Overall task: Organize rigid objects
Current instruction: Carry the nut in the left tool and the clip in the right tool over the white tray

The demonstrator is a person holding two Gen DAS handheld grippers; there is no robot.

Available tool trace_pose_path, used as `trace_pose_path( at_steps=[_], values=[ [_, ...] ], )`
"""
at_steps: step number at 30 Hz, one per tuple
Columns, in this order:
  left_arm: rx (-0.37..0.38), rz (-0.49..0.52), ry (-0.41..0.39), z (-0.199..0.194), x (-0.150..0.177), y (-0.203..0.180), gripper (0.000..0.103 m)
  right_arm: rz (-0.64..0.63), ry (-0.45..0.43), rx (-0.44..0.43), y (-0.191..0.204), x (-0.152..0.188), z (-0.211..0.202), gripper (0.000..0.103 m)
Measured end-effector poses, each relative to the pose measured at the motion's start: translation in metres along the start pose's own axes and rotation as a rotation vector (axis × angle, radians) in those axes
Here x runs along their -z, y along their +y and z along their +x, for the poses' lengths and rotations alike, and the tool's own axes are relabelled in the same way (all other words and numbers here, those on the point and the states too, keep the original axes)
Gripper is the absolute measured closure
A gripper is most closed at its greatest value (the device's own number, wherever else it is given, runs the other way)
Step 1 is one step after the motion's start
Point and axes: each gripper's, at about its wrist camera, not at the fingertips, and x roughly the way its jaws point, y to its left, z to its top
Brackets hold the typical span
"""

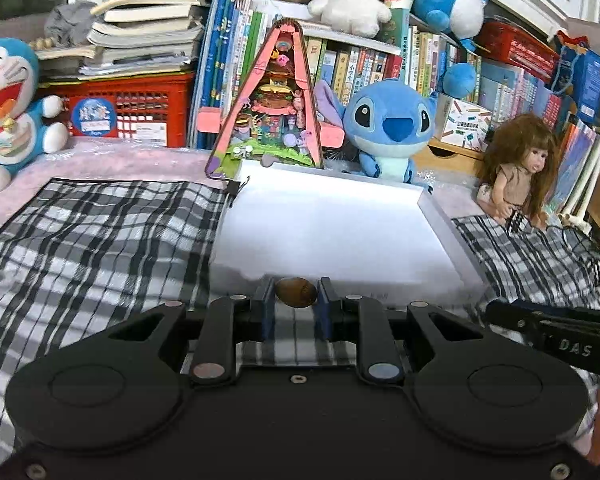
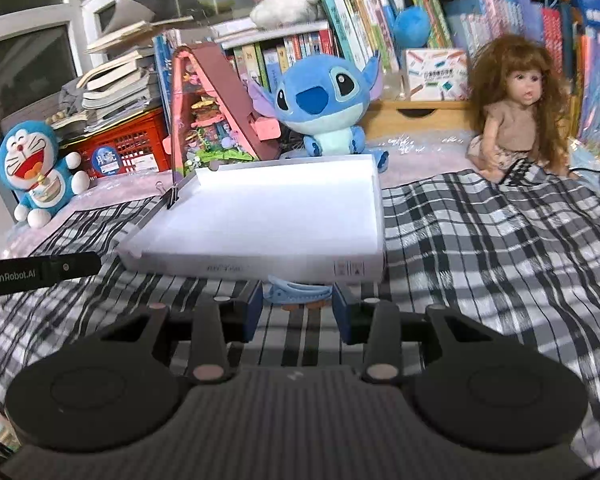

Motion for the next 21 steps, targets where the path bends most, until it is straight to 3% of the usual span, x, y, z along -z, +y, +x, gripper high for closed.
trace_pose_path(
  at_steps=[8,21],
  values=[
    [-0.002,-0.049,0.096,0.06,-0.039,0.0,0.082,0.022,0.127,0.016,-0.006,-0.042,0.057,0.06],
    [-0.033,-0.059,0.236,0.125,-0.034,0.004,0.082,0.02,0.256,0.049,0.004,-0.056,0.119,0.06]
  ],
)
